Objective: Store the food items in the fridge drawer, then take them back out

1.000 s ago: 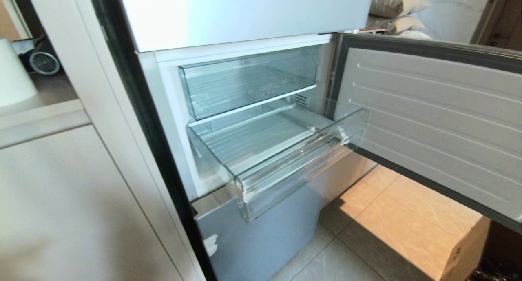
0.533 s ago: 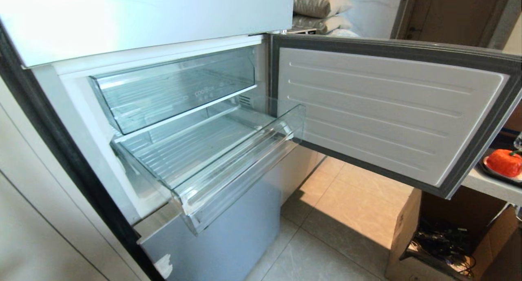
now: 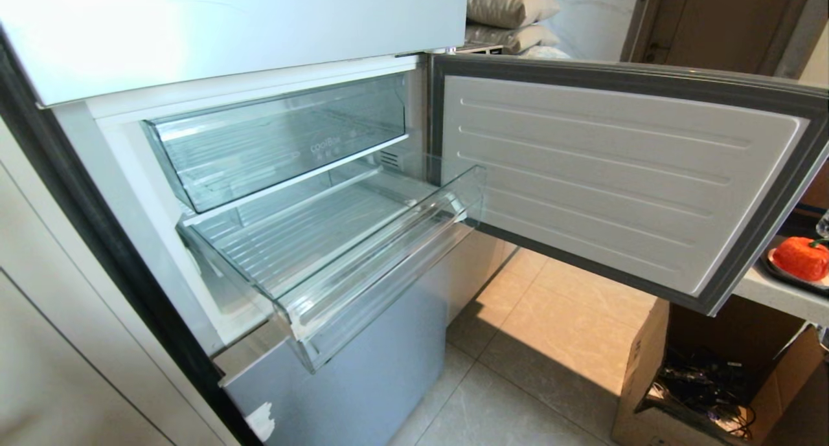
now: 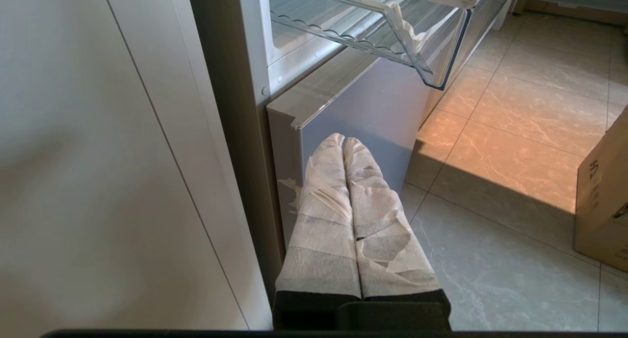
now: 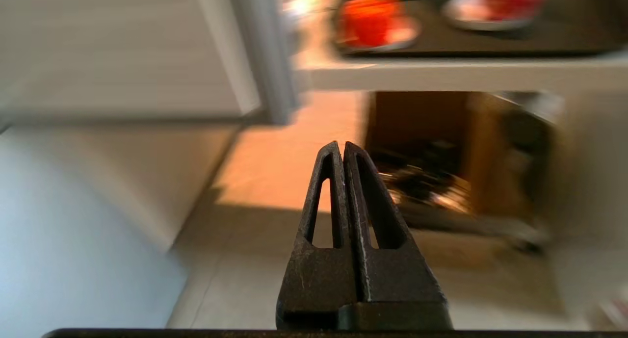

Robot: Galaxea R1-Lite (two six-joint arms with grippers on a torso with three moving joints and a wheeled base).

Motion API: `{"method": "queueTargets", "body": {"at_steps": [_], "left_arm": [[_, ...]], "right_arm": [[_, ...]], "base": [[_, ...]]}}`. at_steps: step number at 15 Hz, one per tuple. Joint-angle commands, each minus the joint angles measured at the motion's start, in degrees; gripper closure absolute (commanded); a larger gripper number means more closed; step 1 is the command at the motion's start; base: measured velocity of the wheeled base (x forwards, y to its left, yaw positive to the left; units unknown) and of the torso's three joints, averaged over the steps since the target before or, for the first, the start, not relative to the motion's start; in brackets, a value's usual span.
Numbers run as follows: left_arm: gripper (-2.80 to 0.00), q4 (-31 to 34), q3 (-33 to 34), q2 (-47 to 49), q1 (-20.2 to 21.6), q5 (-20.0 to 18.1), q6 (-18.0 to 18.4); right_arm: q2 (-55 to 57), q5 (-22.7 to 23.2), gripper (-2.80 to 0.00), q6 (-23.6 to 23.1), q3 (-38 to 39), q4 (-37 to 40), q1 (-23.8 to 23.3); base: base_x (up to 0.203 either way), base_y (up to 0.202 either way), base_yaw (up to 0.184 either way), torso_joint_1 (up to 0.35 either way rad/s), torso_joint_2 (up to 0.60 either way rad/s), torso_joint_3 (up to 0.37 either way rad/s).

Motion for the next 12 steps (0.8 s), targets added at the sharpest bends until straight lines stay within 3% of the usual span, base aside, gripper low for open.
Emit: {"method": "queueTargets", "body": {"at_steps": [1, 2, 4, 6, 10, 12], "left_arm": [[0.0, -0.02, 0.0, -0.02, 0.0, 0.01, 0.0], [0.0, -0.02, 0.0, 0.0, 0.0, 0.01, 0.0], [0.0, -0.02, 0.0, 0.06, 0.0, 0.01, 0.0], [0.0, -0.02, 0.0, -0.02, 0.0, 0.01, 0.0], [0.0, -0.01, 0.0, -0.02, 0.0, 0.01, 0.0], [0.0, -0.02, 0.0, 0.03, 0.0, 0.01, 0.0]], "right_arm": [[10.73, 2.09, 0.0, 0.9, -3.5, -0.61, -12.11], [13.42, 6.18, -2.8, 0.51, -4.25, -1.45, -19.82], [19.46, 15.09, -2.8, -1.07, -5.38, -4.12, -34.75], [29.0, 20.73, -2.8, -2.24, -6.26, -9.96, -42.98], [47.35, 24.68, -2.8, -3.73, -9.57, -25.92, -45.39], [55.26, 25.26, -2.8, -6.9, -11.64, -31.42, -45.71]], "base": [[0.0, 0.0, 0.0, 0.0, 0.0, 0.0], [0.0, 0.0, 0.0, 0.0, 0.0, 0.0], [0.0, 0.0, 0.0, 0.0, 0.0, 0.0], [0.0, 0.0, 0.0, 0.0, 0.0, 0.0], [0.0, 0.0, 0.0, 0.0, 0.0, 0.0], [0.0, 0.0, 0.0, 0.0, 0.0, 0.0]]}}
